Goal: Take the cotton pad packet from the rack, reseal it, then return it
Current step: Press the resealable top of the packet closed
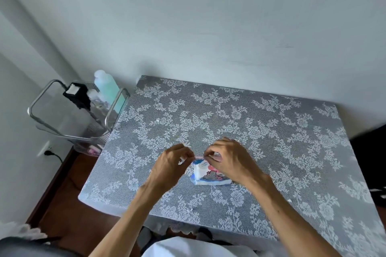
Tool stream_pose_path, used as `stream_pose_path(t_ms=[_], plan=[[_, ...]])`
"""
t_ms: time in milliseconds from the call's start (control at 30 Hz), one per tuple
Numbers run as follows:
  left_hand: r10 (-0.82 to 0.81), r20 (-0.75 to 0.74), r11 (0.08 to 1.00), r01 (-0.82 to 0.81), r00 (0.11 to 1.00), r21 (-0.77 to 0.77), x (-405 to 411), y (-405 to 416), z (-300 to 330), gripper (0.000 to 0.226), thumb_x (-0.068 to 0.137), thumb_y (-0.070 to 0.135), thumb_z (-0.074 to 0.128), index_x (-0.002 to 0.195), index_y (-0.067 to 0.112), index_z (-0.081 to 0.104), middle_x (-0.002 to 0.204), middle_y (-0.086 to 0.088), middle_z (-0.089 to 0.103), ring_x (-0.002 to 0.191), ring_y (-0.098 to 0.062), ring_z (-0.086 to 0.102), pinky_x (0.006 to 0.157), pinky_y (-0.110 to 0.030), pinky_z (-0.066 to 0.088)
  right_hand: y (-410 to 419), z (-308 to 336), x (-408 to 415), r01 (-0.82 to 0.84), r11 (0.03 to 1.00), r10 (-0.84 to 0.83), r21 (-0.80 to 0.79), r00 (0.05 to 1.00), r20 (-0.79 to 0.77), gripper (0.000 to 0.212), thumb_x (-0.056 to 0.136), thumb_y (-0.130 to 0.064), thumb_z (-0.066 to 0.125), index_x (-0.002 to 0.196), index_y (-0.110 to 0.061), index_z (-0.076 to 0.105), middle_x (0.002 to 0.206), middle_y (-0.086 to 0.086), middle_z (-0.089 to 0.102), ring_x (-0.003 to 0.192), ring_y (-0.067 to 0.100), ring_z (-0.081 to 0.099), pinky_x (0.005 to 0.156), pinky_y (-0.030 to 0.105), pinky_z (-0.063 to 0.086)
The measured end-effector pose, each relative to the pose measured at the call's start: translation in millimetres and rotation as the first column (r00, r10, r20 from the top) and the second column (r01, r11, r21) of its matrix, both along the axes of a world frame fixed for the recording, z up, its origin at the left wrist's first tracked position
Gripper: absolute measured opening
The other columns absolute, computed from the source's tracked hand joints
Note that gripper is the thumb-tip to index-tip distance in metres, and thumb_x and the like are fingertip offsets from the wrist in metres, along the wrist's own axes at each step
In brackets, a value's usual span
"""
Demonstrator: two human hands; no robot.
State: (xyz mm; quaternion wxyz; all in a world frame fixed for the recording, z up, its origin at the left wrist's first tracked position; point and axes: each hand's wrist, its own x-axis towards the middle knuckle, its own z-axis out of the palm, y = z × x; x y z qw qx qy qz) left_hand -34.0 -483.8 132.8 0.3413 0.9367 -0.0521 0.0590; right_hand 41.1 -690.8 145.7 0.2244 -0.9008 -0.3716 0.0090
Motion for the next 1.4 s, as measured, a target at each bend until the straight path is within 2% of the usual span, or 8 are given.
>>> stream_pose_path(t_ms=[167, 333, 567, 767, 933, 1067, 1200, 1400], plan=[[-0.024, 0.011, 1.0, 0.024, 1.0, 0.003, 3.5, 1.0, -0.2, 0.009, 0.089, 0.019, 0.068, 0.093, 0.014, 0.074, 0.093, 0.005, 0.07, 0.072, -0.003, 0.063, 0.067, -0.021, 0.057, 1.1, -1.3, -1.6, -0.003, 1.0, 0.003, -0.002, 0.999, 0.039, 0.017, 0.086, -0.037, 0.065, 0.097, -0.025, 0.069, 0.087, -0.013, 0.068, 0.072, 0.001, 0.048, 0.076, 0.024, 0.047], [-0.004, 0.006, 0.999, 0.004, 1.0, -0.049, 6.3, 2.3, 0.5, 0.008, 0.088, 0.018, 0.07, 0.094, 0.015, 0.074, 0.091, 0.007, 0.069, 0.07, -0.001, 0.064, 0.066, -0.019, 0.057, 4.8, -3.8, 2.2, 0.01, 1.0, -0.01, 0.019, 1.0, 0.011, 0.017, 0.084, -0.035, 0.07, 0.097, -0.025, 0.069, 0.09, -0.013, 0.07, 0.072, -0.003, 0.052, 0.084, 0.025, 0.05], [-0.014, 0.006, 1.0, 0.014, 1.0, -0.028, 7.4, 11.8, 1.0, 0.005, 0.087, 0.019, 0.072, 0.089, 0.018, 0.076, 0.09, 0.008, 0.07, 0.069, 0.001, 0.061, 0.066, -0.012, 0.052, -1.8, -3.2, 5.2, 0.008, 0.999, -0.009, 0.034, 1.0, 0.027, 0.018, 0.083, -0.036, 0.068, 0.095, -0.024, 0.072, 0.087, -0.01, 0.07, 0.071, 0.001, 0.054, 0.069, 0.019, 0.049], [-0.039, 0.011, 0.998, 0.04, 0.999, -0.057, 9.6, 22.1, -0.3, 0.004, 0.086, 0.02, 0.072, 0.088, 0.02, 0.075, 0.087, 0.014, 0.069, 0.073, 0.002, 0.063, 0.066, -0.016, 0.055, -15.9, -6.6, 10.8, 0.044, 0.999, -0.045, -0.009, 0.998, -0.041, 0.017, 0.084, -0.039, 0.067, 0.097, -0.028, 0.07, 0.09, -0.013, 0.069, 0.072, -0.002, 0.053, 0.067, 0.016, 0.046], [0.037, -0.121, 0.943, -0.075, 0.992, -0.325, 10.3, 21.3, -13.3, 0.004, 0.091, 0.02, 0.066, 0.093, 0.017, 0.064, 0.098, 0.008, 0.072, 0.094, 0.002, 0.068, 0.082, -0.016, 0.055, -25.3, -14.4, 15.4, 0.108, 0.994, -0.093, 0.032, 0.947, -0.306, 0.018, 0.087, -0.033, 0.068, 0.104, -0.025, 0.067, 0.091, -0.017, 0.066, 0.062, -0.013, 0.057, 0.049, 0.006, 0.045], [0.104, -0.189, 0.823, -0.192, 0.976, -0.535, 5.6, 12.5, -22.3, 0.007, 0.092, 0.019, 0.064, 0.094, 0.013, 0.064, 0.095, 0.006, 0.075, 0.09, -0.004, 0.071, 0.072, -0.014, 0.055, -49.8, -19.8, 20.9, 0.205, 0.97, -0.134, 0.128, 0.897, -0.42, 0.015, 0.088, -0.023, 0.068, 0.102, -0.019, 0.071, 0.085, -0.011, 0.069, 0.06, -0.005, 0.059, 0.051, 0.011, 0.047], [0.106, -0.22, 0.783, -0.218, 0.97, -0.583, 7.5, 10.4, -27.6, 0.013, 0.088, 0.022, 0.067, 0.092, 0.01, 0.066, 0.09, 0.001, 0.076, 0.086, -0.013, 0.073, 0.073, -0.023, 0.058, -58.8, -25.8, 19.1, 0.248, 0.958, -0.176, 0.146, 0.906, -0.385, 0.015, 0.091, -0.02, 0.066, 0.102, -0.012, 0.072, 0.078, -0.007, 0.068, 0.054, 0.01, 0.059, 0.041, 0.013, 0.041], [0.103, -0.224, 0.792, -0.216, 0.969, -0.571, 15.3, 15.1, -27.5, 0.01, 0.086, 0.018, 0.07, 0.091, 0.01, 0.067, 0.091, -0.001, 0.077, 0.087, -0.016, 0.073, 0.079, -0.034, 0.06, -61.1, -28.6, 20.1, 0.315, 0.931, -0.217, 0.183, 0.883, -0.416, 0.018, 0.09, -0.02, 0.066, 0.105, -0.01, 0.07, 0.08, -0.008, 0.068, 0.059, -0.001, 0.064, 0.042, 0.015, 0.047]])
